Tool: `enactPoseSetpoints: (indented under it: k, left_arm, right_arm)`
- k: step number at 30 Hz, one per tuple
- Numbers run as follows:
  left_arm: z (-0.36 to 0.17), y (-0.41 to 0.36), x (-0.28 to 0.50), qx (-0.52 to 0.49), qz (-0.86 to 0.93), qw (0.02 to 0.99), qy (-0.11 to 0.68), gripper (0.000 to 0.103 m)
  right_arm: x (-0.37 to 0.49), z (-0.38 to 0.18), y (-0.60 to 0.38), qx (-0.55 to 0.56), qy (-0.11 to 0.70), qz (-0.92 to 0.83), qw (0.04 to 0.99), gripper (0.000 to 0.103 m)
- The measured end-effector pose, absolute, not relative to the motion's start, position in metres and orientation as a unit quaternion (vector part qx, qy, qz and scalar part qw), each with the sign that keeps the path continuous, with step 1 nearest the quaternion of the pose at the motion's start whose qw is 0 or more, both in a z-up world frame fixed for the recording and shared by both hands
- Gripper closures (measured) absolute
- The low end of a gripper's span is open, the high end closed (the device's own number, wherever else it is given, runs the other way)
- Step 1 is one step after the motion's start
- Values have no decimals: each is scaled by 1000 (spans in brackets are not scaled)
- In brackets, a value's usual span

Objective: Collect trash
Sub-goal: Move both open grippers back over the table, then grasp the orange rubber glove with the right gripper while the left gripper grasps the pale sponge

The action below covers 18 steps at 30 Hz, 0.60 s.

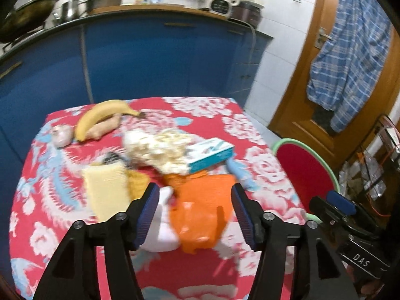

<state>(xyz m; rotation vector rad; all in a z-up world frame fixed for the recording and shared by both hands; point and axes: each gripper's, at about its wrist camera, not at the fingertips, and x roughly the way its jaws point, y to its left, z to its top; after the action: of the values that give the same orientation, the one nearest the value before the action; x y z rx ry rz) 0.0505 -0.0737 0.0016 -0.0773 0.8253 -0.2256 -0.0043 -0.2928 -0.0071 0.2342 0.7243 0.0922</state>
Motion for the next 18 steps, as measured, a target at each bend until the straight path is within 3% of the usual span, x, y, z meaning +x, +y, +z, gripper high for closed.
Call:
enactPoseSetpoints:
  k: [18]
  left_arm:
    - [-30,5,64,-75,-11,905,418,32]
  right_arm:
    - [36,-27,-227,101,399,94,907,32]
